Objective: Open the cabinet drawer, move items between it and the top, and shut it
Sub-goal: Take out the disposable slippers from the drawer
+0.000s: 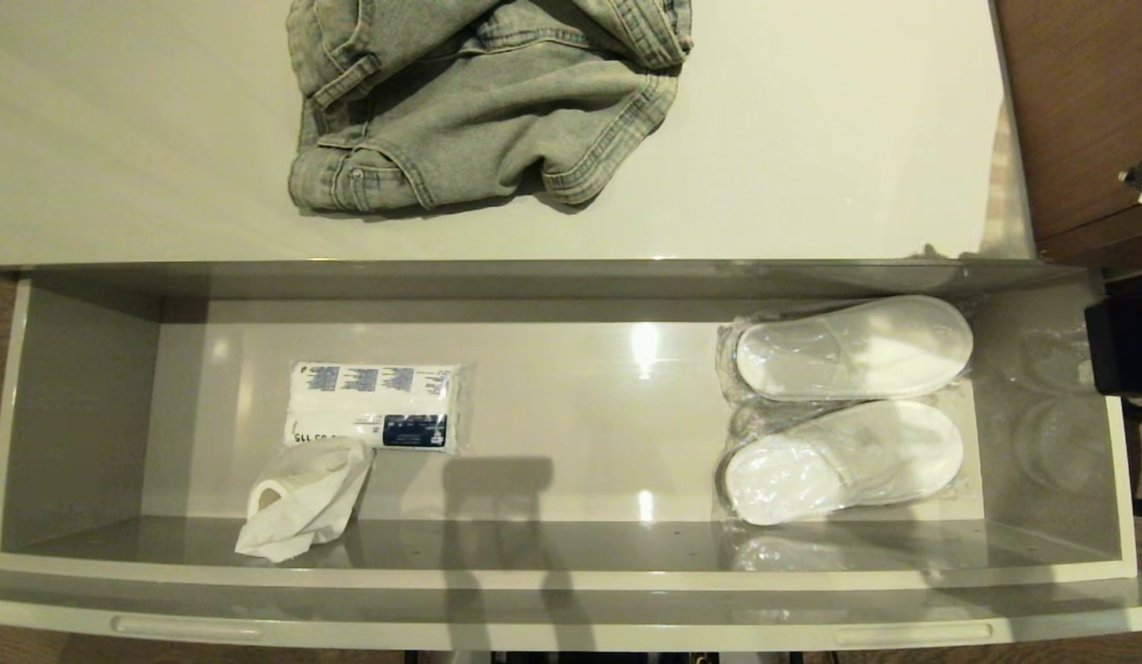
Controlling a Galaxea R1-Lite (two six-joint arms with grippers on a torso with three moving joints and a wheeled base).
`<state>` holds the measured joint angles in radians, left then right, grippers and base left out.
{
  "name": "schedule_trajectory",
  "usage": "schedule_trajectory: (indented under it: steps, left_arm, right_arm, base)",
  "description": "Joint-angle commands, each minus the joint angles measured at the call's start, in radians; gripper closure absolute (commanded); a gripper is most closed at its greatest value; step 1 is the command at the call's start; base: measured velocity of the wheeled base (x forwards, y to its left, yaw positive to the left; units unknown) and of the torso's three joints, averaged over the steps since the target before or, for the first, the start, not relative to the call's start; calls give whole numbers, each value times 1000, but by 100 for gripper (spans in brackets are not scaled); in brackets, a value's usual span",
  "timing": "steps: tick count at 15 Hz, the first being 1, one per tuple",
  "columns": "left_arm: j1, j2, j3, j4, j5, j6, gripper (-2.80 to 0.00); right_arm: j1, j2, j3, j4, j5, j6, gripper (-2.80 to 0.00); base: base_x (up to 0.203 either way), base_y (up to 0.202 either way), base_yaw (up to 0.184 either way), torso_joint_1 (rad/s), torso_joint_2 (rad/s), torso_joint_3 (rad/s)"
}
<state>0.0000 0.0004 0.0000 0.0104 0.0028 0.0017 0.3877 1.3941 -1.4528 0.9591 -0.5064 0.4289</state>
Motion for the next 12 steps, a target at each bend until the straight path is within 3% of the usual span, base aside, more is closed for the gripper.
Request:
schedule_trajectory:
  steps: [1, 6, 9, 12]
  left_arm:
    - [0, 0, 0, 0, 0, 0, 0]
    - [0, 0, 0, 0, 0, 0, 0]
    - [0, 0, 0, -1, 0, 0, 0]
    - [0, 0, 0, -1, 0, 0, 0]
  right_arm:
    - [0, -65, 168, -69, 0, 5, 0]
    - [14, -130, 518, -361, -3, -8, 0]
    - [27, -147, 656, -498, -3, -51, 0]
    - [57, -123, 770, -702, 6, -189, 0]
  base:
    - [0, 0, 0, 0, 0, 0]
    - [0, 0, 0, 0, 0, 0]
    - [0, 0, 0, 0, 0, 0]
    - [0, 0, 0, 0, 0, 0]
